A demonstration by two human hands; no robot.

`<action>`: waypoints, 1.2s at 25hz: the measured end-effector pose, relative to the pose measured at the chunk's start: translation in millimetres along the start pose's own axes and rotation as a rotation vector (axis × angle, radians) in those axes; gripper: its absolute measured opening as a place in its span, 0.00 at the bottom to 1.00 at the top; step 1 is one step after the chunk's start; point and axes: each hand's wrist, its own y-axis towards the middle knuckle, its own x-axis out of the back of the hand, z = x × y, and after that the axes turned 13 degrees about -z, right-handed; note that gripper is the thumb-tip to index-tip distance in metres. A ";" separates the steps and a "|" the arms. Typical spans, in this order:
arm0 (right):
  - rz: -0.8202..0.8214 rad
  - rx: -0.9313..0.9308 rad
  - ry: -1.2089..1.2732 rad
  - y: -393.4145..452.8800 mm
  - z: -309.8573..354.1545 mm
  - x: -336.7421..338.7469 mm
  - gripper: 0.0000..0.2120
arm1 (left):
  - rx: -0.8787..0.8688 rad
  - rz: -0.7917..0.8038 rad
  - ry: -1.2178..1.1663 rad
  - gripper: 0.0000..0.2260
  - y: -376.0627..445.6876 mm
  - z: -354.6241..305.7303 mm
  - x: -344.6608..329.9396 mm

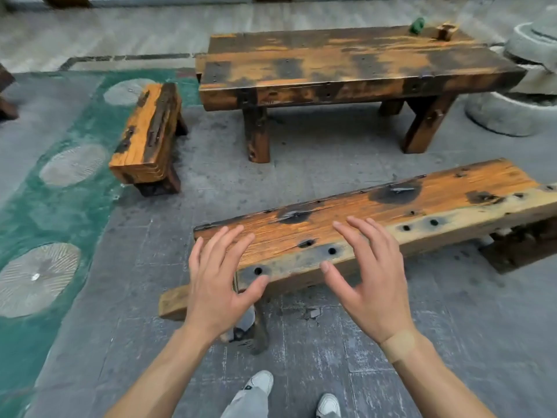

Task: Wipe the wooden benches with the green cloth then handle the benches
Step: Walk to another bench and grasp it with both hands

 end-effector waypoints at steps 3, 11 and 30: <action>0.055 0.085 0.058 2.9 -14.4 1.1 0.26 | 0.118 -0.035 0.094 0.27 -32.4 -13.7 18.8; 0.299 0.185 0.033 -14.0 -46.4 -52.6 0.26 | 0.262 -0.064 0.294 0.26 -81.7 20.8 18.6; 0.168 0.377 -0.411 -79.2 -149.0 -269.2 0.25 | 0.126 0.086 0.553 0.26 -161.3 235.2 -109.9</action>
